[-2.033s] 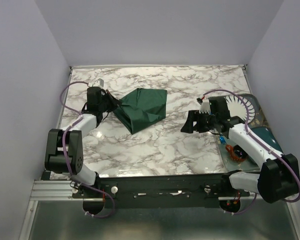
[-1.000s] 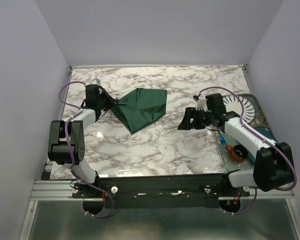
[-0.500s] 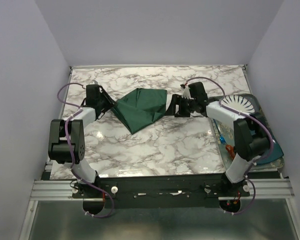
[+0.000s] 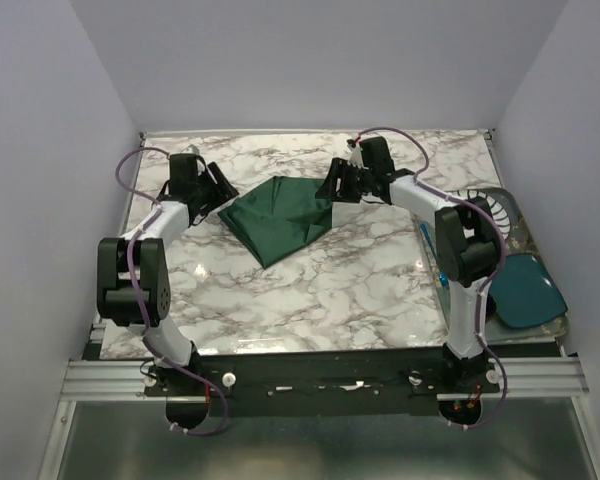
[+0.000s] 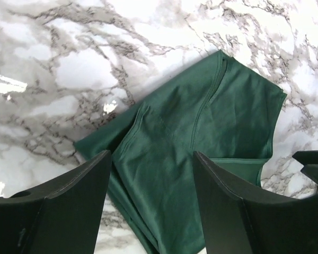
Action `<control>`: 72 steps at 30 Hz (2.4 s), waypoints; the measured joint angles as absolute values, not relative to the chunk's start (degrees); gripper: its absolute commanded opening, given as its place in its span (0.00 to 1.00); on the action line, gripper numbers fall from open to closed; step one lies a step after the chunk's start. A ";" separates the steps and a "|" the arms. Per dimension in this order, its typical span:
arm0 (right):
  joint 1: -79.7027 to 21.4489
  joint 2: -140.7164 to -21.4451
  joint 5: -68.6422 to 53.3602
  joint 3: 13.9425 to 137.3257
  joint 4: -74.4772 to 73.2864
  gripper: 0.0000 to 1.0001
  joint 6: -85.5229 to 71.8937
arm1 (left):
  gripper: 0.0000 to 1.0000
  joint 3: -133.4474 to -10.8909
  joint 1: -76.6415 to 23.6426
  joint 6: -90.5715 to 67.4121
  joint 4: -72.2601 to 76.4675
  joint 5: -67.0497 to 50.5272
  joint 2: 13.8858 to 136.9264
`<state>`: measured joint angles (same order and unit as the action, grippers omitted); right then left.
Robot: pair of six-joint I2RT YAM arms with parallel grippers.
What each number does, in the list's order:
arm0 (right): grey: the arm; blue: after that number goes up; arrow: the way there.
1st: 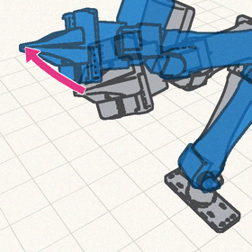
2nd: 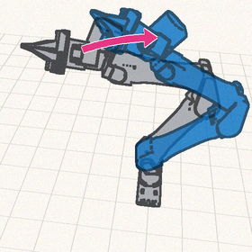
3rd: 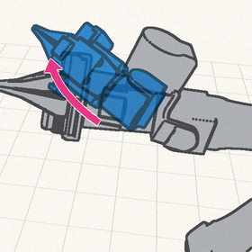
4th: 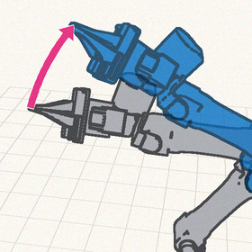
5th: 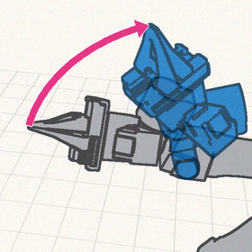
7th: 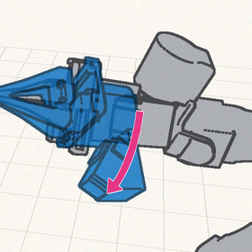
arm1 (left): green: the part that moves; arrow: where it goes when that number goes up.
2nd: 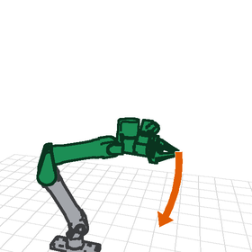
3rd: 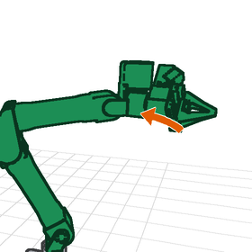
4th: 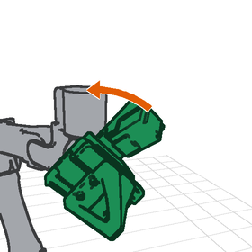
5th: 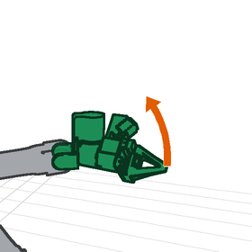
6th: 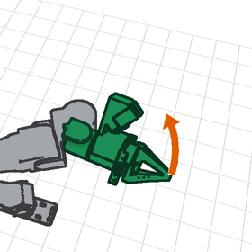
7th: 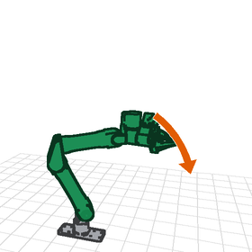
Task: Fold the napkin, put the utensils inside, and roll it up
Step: Fold the napkin
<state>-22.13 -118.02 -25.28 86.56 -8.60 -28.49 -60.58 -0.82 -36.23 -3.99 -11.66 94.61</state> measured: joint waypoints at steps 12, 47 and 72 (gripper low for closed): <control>-22.13 -125.60 -29.43 94.67 -9.23 0.62 -26.89 | 0.57 -78.28 -2.39 -26.70 -10.50 -13.10 109.86; -22.13 -124.53 -31.68 94.65 -9.56 0.61 -26.98 | 0.22 -82.15 -6.48 -20.32 -16.40 -7.09 115.44; -20.88 -113.56 -31.70 87.79 -10.39 0.61 -27.44 | 0.13 -75.66 -13.32 -24.88 -14.41 -9.91 101.73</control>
<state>-20.88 -113.56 -31.70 87.79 -10.39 -27.44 -75.66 -13.32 -24.88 -14.41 -9.91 101.73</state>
